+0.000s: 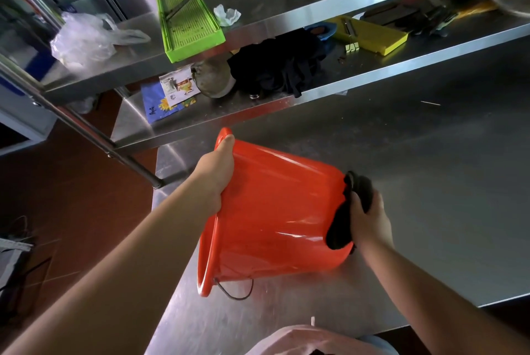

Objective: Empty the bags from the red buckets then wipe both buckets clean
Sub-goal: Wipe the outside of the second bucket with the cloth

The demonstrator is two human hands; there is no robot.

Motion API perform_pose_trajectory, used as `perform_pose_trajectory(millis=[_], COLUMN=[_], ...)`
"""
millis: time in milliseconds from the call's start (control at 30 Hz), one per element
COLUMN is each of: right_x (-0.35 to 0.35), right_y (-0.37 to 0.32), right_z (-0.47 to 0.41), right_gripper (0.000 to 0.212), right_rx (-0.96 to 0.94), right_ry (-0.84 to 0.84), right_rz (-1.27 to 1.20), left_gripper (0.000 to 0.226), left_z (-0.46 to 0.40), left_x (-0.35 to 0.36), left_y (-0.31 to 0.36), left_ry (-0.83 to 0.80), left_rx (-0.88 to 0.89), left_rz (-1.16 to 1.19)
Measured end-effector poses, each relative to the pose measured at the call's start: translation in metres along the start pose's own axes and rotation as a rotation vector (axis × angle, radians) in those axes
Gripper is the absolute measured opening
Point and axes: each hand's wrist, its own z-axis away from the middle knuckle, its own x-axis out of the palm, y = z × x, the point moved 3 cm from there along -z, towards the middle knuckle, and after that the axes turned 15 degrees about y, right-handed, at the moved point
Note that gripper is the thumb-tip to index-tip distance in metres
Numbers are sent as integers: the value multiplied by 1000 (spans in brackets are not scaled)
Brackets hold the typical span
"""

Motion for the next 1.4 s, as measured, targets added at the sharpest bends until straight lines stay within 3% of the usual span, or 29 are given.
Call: perform_pose_trajectory(millis=[100, 200, 267, 433, 633, 700, 800, 967, 1100, 1200, 1300, 1400], right_x=[5, 4, 3, 6, 8, 14, 26, 42, 40, 37, 27, 14], right_y=[-6, -15, -20, -28, -60, -76, -106, -149, -132, -100, -49, 1], right_z=[-2, -13, -22, -33, 9, 40, 90, 153, 142, 112, 70, 34], right_gripper=[39, 36, 34, 44, 44, 41, 38, 51, 51, 50, 44, 41], right_rx=[34, 72, 103, 102, -272, -398, -541, -710, -881, -792, -634, -296], right_ry=[12, 25, 36, 58, 104, 71, -37, -195, -112, -67, 45, 35], right_rz=[-42, -67, -67, -24, 83, 35, -73, -285, -187, -127, -24, 41], left_gripper=[70, 41, 40, 39, 48, 45, 60, 41, 43, 47, 39, 52], left_z=[-3, -6, -7, 6, 17, 19, 20, 20, 17, 17, 13, 9], left_x=[-7, -13, -17, -11, 1, 4, 11, 10, 8, 2, -9, -12], left_y=[2, 7, 6, -16, -4, 4, 13, 17, 17, 17, 15, 10], left_ry=[17, -106, -183, -198, -139, -115, -95, -101, -67, -62, -46, -54], left_rx=[28, 51, 81, 76, 102, 108, 170, 134, 181, 203, 111, 55], left_rz=[26, 157, 172, 92, 39, 3, -111, -96, -108, -137, -87, -33])
